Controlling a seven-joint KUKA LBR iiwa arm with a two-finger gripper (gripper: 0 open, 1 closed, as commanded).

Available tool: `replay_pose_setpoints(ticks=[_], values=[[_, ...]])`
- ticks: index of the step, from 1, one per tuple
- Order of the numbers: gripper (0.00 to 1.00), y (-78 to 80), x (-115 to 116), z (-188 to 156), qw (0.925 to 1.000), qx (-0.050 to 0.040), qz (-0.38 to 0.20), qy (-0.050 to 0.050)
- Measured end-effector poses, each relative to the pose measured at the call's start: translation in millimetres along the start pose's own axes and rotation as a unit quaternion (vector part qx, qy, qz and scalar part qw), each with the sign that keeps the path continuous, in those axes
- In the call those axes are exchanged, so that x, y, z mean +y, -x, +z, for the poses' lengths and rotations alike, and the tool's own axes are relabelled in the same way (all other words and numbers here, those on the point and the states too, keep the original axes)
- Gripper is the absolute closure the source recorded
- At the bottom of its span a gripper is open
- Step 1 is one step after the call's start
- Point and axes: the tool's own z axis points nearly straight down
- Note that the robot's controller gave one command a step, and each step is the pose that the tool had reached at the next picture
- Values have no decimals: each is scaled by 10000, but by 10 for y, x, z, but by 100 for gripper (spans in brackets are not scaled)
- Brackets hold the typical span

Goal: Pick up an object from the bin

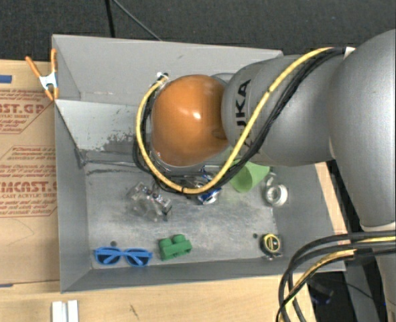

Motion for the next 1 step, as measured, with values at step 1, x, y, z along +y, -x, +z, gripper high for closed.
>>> replay_pose_setpoints(ticks=[1], values=[[100, -153, -194, -537, 10000, -26, -55, -31]])
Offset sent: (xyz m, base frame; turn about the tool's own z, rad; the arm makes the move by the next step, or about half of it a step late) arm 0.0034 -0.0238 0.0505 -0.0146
